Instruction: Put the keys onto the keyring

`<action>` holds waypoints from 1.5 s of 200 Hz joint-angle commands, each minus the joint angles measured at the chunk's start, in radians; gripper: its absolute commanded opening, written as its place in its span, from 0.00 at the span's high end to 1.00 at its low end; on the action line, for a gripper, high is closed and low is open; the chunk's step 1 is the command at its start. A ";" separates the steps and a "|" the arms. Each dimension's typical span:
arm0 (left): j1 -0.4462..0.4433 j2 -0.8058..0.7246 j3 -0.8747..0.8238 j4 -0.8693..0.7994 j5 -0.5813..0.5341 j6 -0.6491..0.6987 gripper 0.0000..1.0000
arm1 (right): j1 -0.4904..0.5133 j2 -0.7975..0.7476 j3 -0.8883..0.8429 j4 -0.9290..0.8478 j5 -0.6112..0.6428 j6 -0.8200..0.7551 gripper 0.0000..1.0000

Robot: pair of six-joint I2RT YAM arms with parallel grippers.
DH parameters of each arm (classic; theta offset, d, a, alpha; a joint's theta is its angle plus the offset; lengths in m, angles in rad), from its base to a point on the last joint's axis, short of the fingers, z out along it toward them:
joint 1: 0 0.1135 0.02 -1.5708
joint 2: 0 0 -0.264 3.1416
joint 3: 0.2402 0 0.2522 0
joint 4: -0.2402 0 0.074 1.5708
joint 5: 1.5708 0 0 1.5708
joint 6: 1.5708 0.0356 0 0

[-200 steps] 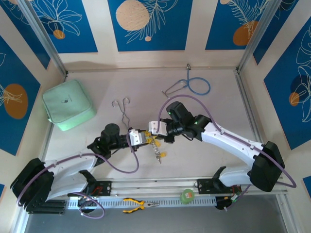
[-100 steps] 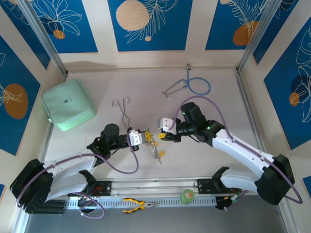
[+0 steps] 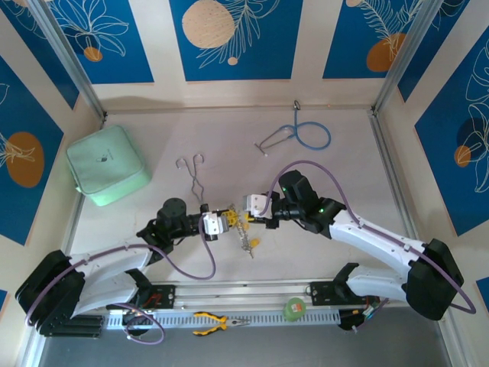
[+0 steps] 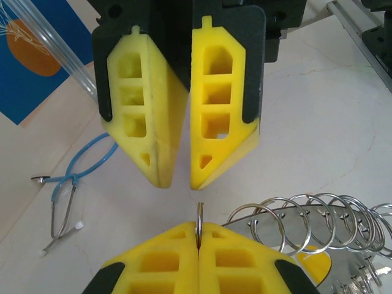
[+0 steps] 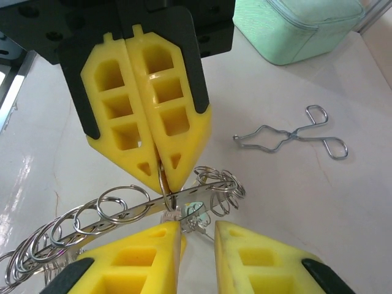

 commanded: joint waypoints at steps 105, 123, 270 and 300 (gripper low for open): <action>-0.013 -0.022 -0.010 0.075 0.046 0.028 1.00 | 0.043 0.036 0.023 0.010 0.008 -0.049 0.87; -0.013 -0.024 -0.008 0.073 0.045 0.026 1.00 | 0.043 0.037 0.026 0.012 0.001 -0.045 0.88; -0.014 -0.004 0.010 0.054 0.024 0.008 0.87 | 0.072 0.048 0.070 -0.006 -0.007 -0.062 1.00; -0.015 0.001 0.017 0.055 0.016 0.006 0.86 | 0.084 0.061 0.078 -0.015 -0.006 -0.070 1.00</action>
